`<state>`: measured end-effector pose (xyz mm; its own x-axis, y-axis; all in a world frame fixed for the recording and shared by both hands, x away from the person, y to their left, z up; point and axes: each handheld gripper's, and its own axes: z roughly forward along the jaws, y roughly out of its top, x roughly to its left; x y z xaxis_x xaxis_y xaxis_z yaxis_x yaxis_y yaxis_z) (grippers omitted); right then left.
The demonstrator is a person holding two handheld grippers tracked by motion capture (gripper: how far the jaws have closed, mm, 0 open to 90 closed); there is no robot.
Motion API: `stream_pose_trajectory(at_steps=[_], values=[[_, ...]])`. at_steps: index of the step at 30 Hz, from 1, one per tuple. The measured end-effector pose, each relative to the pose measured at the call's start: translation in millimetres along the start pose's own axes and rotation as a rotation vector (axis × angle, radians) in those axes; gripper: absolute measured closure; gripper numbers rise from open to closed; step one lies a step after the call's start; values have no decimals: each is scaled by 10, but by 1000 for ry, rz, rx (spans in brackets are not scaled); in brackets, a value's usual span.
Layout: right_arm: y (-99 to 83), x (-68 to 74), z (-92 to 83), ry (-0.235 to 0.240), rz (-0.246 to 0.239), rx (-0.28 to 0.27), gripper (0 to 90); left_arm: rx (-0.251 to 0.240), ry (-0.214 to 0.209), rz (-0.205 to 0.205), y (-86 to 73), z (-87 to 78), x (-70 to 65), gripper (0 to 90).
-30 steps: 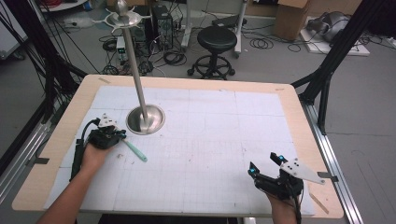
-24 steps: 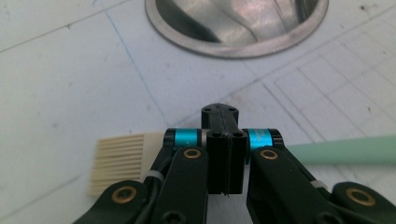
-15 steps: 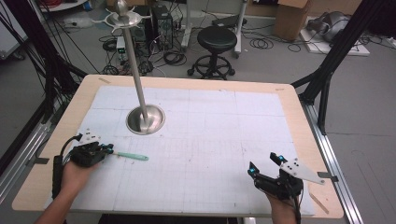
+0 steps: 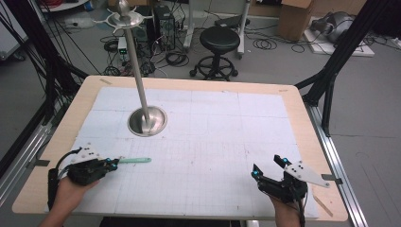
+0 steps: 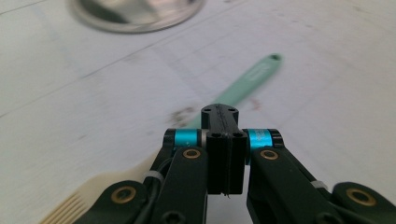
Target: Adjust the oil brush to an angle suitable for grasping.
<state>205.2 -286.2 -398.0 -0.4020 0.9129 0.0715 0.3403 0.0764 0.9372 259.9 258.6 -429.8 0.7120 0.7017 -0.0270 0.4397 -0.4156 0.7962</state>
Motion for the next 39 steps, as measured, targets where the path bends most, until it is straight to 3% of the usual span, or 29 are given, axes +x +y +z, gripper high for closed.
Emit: stream_pose_trajectory(at_steps=[3, 5, 9, 11, 12, 15, 19, 20, 23, 24, 27, 30, 31, 32, 33, 34, 39], values=[[5, 5, -5, 4, -3, -4, 166, 18, -39, 36, 95, 171, -131, 894], [4, 1, -7, 1, -5, -6, 167, 22, -37, 41, 119, 219, -158, 893], [1, -7, -9, 1, 0, -6, 166, 87, -21, 55, 183, 436, -200, 893], [2, -5, -12, 3, 3, -4, 166, 86, -18, 53, 194, 465, -199, 893], [4, -6, -9, 5, 2, -5, 166, 84, -6, 34, 229, 509, -190, 893], [4, -6, -6, 5, 1, -7, 167, 84, 7, 30, 264, 554, -172, 894], [1, -4, -1, 6, 2, -1, 166, 91, 55, 18, 350, 649, -120, 894], [1, -8, -2, 4, -1, -3, 167, 80, 68, -11, 380, 711, -70, 894], [1, -9, -6, 2, 4, -3, 166, 84, 91, -27, 413, 728, -19, 893], [0, -18, -9, 4, 1, -4, 167, 53, 87, -50, 428, 675, 24, 892], [-2, -28, -13, 3, -3, -6, 167, 28, 90, -45, 426, 563, 75, 869], [-1, -26, -14, 3, 6, -6, 167, 4, 134, -76, 313, 287, 316, 858], [1, -20, -15, 4, 5, -5, 167, 4, 134, -76, 313, 287, 316, 854], [3, -15, -17, 4, 1, -6, 167, 5, 170, -110, 211, 150, 465, 854], [6, -8, -17, 3, 1, -7, 167, 5, 170, -110, 211, 150, 465, 853], [7, -3, -16, 5, 3, -6, 167, 26, 202, -129, 98, 29, 593, 854], [2, -1, -3, 7, 5, 0, 167, 78, 224, -139, -127, -135, 771, 849]])
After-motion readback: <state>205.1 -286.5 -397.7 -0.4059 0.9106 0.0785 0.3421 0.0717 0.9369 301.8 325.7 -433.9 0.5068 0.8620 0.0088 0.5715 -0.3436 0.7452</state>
